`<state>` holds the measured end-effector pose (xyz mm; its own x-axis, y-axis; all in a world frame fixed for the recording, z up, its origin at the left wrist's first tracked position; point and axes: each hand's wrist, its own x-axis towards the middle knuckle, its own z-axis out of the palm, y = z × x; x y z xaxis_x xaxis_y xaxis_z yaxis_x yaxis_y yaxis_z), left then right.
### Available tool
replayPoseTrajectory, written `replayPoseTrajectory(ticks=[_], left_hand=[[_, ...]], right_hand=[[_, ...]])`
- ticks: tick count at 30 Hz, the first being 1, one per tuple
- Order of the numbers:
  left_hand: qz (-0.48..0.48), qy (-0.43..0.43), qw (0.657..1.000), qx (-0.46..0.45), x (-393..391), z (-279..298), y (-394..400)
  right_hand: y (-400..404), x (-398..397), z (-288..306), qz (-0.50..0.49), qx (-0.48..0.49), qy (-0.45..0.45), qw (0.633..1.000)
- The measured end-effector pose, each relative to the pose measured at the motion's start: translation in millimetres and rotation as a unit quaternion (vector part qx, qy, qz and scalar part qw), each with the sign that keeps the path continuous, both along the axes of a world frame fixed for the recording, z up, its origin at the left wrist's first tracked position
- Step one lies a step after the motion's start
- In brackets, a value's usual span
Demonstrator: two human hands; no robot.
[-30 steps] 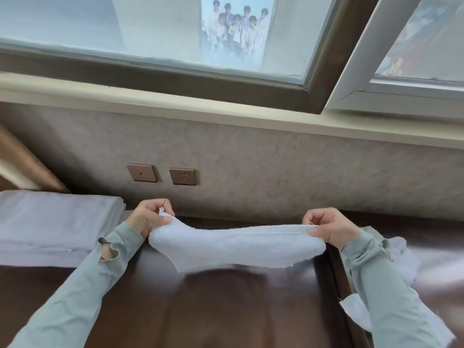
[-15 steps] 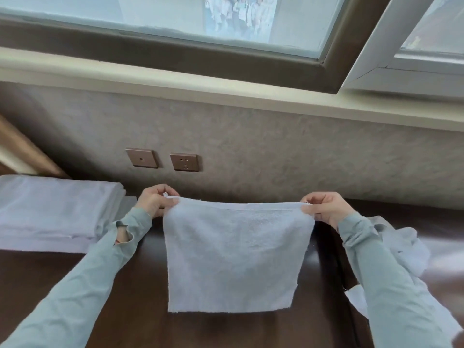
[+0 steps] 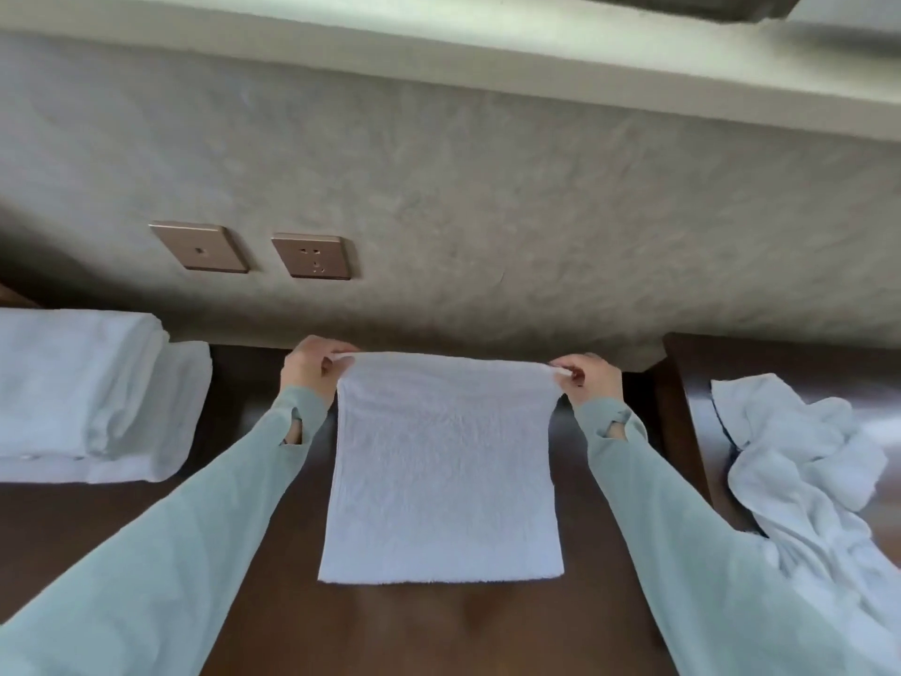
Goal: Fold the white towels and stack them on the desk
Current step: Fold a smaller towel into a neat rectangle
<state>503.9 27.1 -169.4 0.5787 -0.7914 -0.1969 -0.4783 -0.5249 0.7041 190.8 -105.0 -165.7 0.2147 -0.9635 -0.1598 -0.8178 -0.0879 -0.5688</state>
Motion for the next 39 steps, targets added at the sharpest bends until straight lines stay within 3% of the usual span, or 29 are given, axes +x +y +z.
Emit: replayPoseTrajectory(ticks=[2,4,12,15,20,31,34,37,39], left_hand=[[-0.026,0.006,1.000,0.004,-5,4,8],[-0.058,0.023,0.995,0.075,-11,1,29],[-0.168,0.089,0.969,0.157,-28,-40,143],[-0.169,0.076,0.971,0.151,-36,-53,155],[-0.187,0.041,0.965,0.177,-45,-53,161],[-0.108,0.125,0.977,0.136,-63,-59,181],[-0.202,0.076,0.958,0.191,-66,-68,184],[-0.304,-0.050,0.909,0.282,-68,-75,177],[-0.320,-0.119,0.890,0.302,-67,-73,172]], right_hand=[[13,-8,4,0.009,-0.002,-0.032,0.999],[35,-19,4,0.029,0.022,-0.030,0.999],[136,-74,-43,0.136,0.141,0.079,0.977],[149,-80,-54,0.168,0.169,0.098,0.966],[157,-80,-61,0.138,0.146,0.103,0.974],[168,-83,-56,0.135,0.103,0.138,0.976],[172,-85,-65,0.158,0.099,0.182,0.965],[174,-86,-70,0.221,0.123,0.237,0.938],[172,-83,-67,0.223,0.125,0.274,0.927]])
